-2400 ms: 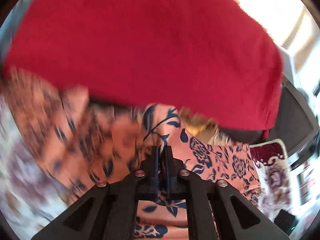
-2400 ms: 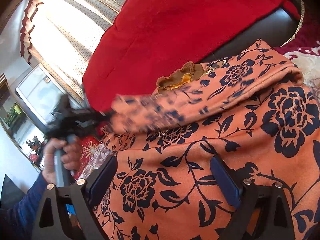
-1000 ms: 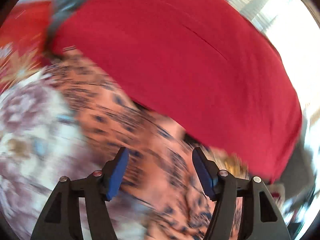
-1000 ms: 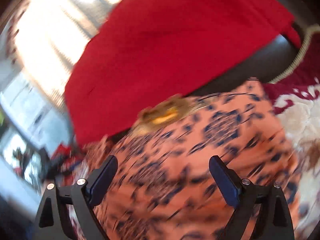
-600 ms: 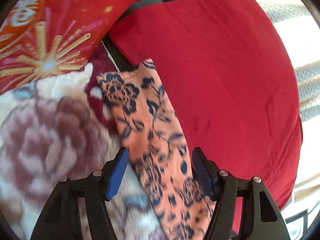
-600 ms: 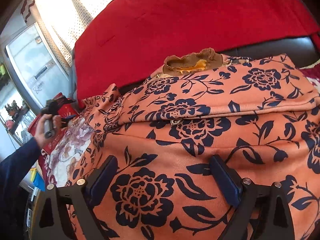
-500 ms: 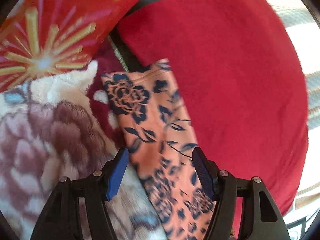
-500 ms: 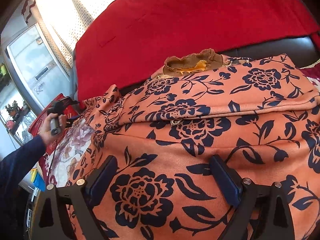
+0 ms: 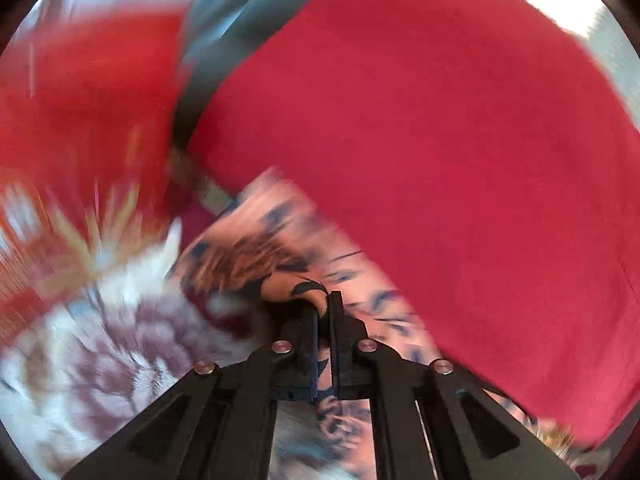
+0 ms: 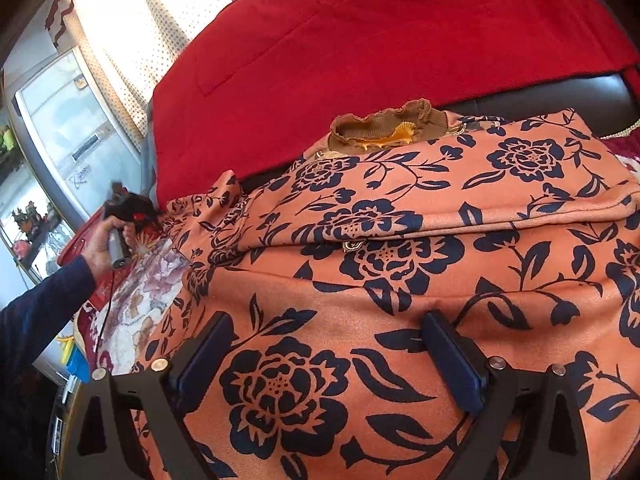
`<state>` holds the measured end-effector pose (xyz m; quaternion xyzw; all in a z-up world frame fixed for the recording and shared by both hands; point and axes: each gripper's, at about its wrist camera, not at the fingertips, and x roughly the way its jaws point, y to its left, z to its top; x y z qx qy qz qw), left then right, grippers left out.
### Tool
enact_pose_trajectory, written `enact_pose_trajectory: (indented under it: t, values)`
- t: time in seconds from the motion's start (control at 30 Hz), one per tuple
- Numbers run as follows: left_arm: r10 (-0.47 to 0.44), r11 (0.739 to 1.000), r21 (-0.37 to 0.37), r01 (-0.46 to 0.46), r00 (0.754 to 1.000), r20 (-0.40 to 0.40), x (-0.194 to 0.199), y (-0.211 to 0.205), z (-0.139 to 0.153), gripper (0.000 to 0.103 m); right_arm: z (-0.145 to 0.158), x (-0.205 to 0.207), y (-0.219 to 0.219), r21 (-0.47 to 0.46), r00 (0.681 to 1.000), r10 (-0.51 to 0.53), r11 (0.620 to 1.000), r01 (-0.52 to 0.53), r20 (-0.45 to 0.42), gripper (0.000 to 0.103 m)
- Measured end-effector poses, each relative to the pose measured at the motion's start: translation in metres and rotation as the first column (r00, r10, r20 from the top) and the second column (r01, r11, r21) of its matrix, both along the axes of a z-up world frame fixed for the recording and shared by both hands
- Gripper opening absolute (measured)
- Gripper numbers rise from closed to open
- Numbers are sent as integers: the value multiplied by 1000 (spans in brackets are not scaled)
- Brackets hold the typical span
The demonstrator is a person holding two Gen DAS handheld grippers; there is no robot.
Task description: Fold small clothes
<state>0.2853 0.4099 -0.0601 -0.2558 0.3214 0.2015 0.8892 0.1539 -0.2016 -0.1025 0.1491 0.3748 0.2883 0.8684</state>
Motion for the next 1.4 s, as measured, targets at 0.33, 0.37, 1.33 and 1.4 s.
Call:
enact_pose_trajectory:
  t: [0.33, 0.37, 1.33, 1.4]
  values:
    - [-530, 815, 365, 450, 833, 157, -36, -310, 111, 5, 0, 0, -12, 91, 1000, -10, 996, 10, -3, 96]
    - [-585, 775, 371, 511, 802, 117, -34, -339, 97, 6, 0, 0, -13, 104, 1000, -9, 995, 10, -4, 96]
    - [-68, 995, 86, 56, 988, 138, -156, -196, -62, 80, 45, 159, 11, -301, 941, -222, 943, 141, -255, 11]
    - [-51, 995, 93, 37, 987, 152, -160, -190, -59, 80, 83, 142, 20, -317, 969, -211, 935, 160, -132, 11]
